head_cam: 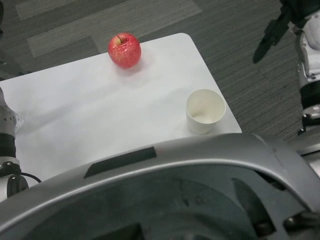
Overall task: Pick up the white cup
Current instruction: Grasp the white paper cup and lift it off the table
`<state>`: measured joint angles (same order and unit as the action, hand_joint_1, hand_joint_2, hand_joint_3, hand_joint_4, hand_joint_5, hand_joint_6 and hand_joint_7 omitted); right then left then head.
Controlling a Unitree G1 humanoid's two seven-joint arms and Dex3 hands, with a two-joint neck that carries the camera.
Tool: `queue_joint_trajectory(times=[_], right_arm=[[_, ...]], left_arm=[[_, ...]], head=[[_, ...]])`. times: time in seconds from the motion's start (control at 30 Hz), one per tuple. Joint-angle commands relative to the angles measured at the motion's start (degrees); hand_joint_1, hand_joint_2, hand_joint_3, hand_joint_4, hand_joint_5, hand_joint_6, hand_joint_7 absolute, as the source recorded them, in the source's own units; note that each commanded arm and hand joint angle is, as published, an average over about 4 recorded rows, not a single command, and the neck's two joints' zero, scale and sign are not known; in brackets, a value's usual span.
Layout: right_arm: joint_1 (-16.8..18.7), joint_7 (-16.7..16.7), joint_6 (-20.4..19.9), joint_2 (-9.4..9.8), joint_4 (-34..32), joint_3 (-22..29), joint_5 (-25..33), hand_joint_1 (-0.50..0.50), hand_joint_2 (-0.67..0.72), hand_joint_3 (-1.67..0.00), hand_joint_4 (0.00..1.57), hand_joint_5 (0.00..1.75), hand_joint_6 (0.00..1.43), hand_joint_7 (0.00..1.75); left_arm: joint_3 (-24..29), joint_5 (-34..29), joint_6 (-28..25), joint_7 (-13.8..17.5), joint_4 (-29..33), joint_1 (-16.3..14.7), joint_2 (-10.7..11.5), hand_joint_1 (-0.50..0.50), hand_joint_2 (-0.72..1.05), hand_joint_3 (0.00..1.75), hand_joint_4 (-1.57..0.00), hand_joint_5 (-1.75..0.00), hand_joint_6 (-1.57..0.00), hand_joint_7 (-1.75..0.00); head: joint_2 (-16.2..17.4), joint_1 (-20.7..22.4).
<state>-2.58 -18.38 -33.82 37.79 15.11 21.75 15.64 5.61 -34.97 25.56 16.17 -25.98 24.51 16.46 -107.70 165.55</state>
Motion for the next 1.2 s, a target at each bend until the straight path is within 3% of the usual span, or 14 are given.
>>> queue_joint_trajectory(times=[0.03, 0.17, 0.3, 0.5, 0.73, 1.03, 1.2], right_arm=[[3.2, -0.6, 0.5, -0.04, -4.0, 1.9, 0.2, -0.42, 0.53, 0.00, 0.00, 0.00, 0.00, 0.03], [6.3, -0.7, 0.8, -0.53, -7.5, 1.8, 0.0, -0.42, 0.44, 0.00, 0.00, 0.00, 0.00, 0.00], [9.2, -0.8, 1.1, -2.70, -10.6, -1.0, -0.1, -0.42, 0.41, 0.00, 0.00, 0.00, 0.00, 0.00], [9.5, -2.4, 1.5, -4.66, -10.5, -4.3, -0.6, -0.42, 0.34, 0.00, 0.00, 0.00, 0.00, 0.00], [10.3, -2.7, 1.5, -4.59, -8.9, -8.3, -0.6, -0.42, 0.34, 0.00, 0.00, 0.00, 0.00, 0.00], [11.1, -3.2, 1.4, -4.39, -6.1, -11.2, -0.7, -0.42, 0.34, -0.02, 0.00, 0.00, 0.00, 0.00], [13.6, -3.5, 1.4, -4.39, -5.7, -12.3, -0.8, -0.42, 0.34, 0.00, 0.00, 0.00, 0.00, 0.00]], left_arm=[[0.5, -0.1, -0.6, 0.0, 0.2, -0.6, -0.2, -0.46, 0.80, 0.04, 0.00, -0.31, 0.00, -0.17], [0.3, 0.3, -1.7, 0.0, 0.2, -0.6, -0.2, -0.46, 0.87, 0.09, 0.00, -0.31, 0.00, -0.17], [0.0, 0.8, -3.3, 0.1, 0.0, -0.3, -0.3, -0.46, 0.87, 0.09, 0.00, -0.31, 0.00, -0.21], [-2.1, 1.0, -7.6, 4.0, -0.8, 0.5, -0.2, -0.46, 0.96, 0.09, 0.00, -0.26, 0.00, -0.16], [-4.0, 2.3, -10.2, 4.4, -3.7, 0.6, -1.2, -0.46, 0.96, 0.09, 0.00, -0.31, 0.00, -0.19], [-4.7, 2.9, -10.0, 4.4, -6.8, 2.6, -1.9, -0.46, 0.96, 0.09, 0.00, -0.23, 0.00, -0.21], [-4.8, 2.9, -10.1, 4.3, -7.3, 3.5, -1.8, -0.46, 0.89, 0.09, 0.00, -0.21, 0.00, -0.19]], head=[[0.0, 0.3], [0.4, 0.1], [-2.5, -2.2], [-6.0, -4.3], [-11.7, -4.8], [-14.5, -5.4], [-17.1, -4.9]])
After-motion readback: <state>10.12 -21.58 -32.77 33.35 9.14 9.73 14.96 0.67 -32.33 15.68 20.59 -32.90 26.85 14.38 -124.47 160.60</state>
